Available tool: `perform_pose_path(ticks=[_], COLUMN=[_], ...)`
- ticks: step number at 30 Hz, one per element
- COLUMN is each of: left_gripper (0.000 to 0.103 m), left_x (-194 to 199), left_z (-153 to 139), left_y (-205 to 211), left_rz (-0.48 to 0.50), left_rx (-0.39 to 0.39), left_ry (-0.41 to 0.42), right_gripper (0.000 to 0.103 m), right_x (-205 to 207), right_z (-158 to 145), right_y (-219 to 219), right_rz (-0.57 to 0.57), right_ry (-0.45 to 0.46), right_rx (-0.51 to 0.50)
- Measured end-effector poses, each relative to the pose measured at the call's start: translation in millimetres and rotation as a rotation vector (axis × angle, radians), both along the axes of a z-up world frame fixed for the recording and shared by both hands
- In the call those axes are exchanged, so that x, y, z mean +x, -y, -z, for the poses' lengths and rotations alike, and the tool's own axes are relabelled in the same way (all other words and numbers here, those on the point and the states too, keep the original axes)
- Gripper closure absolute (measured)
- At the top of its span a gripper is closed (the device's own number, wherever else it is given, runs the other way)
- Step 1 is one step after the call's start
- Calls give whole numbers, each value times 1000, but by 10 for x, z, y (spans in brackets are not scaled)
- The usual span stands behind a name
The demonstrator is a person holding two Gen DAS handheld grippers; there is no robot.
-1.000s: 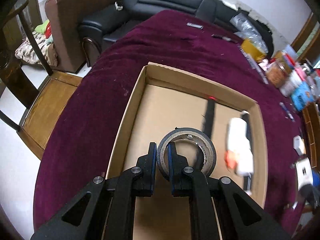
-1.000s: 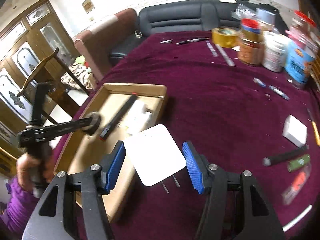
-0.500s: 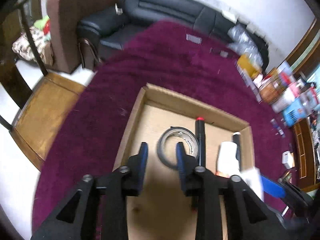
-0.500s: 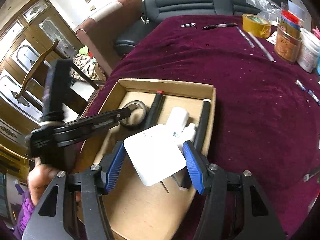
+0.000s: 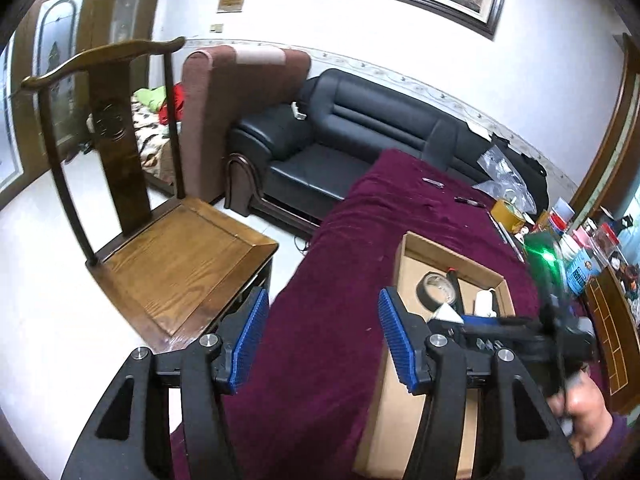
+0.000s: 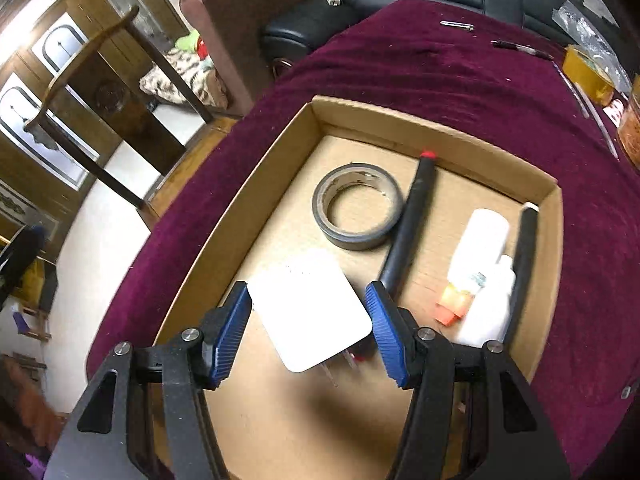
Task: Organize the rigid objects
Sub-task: 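Lower the tape and charger into the tray and open both grippers, then withdraw both grippers from the tray back over the table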
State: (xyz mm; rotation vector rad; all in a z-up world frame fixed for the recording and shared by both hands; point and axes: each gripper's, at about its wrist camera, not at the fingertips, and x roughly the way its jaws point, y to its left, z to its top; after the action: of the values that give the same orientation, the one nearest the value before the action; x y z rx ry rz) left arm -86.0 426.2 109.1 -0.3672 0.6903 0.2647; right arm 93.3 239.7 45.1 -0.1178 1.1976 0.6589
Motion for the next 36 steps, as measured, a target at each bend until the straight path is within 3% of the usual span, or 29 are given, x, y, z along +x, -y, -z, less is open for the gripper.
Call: perform_pose_path(ticks=[3,9,12,17,20,21,22,24,25,28,33,36], left_gripper=[51,46,43,43,43,43,43,43,42,28,28,28], left_x=[-86,-106,-129,-149,-177,-190,-202,-203,-194,-91,62,124], left_z=[-6,-19,-30,-24,-84,-106,-128,-174,-189,-174,17,204], left_y=[-14,59,140,384,647,729,814,1000,1111,1588,2446,2887], left_rz=[-17,-7,-4,7,25,35,46,79,100,219,415,473], left_rx=[14,26,71,141,202,213,220,209,191,128,80,90], left_ry=[12,15,2,-24,5,16,29,55,66,85,26,-44], right_gripper=[44,44,44,44,43,37,22,5,0,0,0,0], right_x=[46,114,45,-154,-452,-549,-718,-982,-1037,-1003,-974,-995], right_z=[42,57,-52,-473,-845,-926,-1037,-1114,-1082,-858,-508,-368], right_y=[-168,-330,-253,202,717,870,1113,1544,1734,2281,3678,4308], right_rz=[7,8,22,75,148,178,233,314,325,336,621,762], right_ry=[52,88,134,229,402,465,572,731,748,601,379,319], right_rx=[-76,-87,-60,35,58,49,30,11,-21,-140,-89,-87])
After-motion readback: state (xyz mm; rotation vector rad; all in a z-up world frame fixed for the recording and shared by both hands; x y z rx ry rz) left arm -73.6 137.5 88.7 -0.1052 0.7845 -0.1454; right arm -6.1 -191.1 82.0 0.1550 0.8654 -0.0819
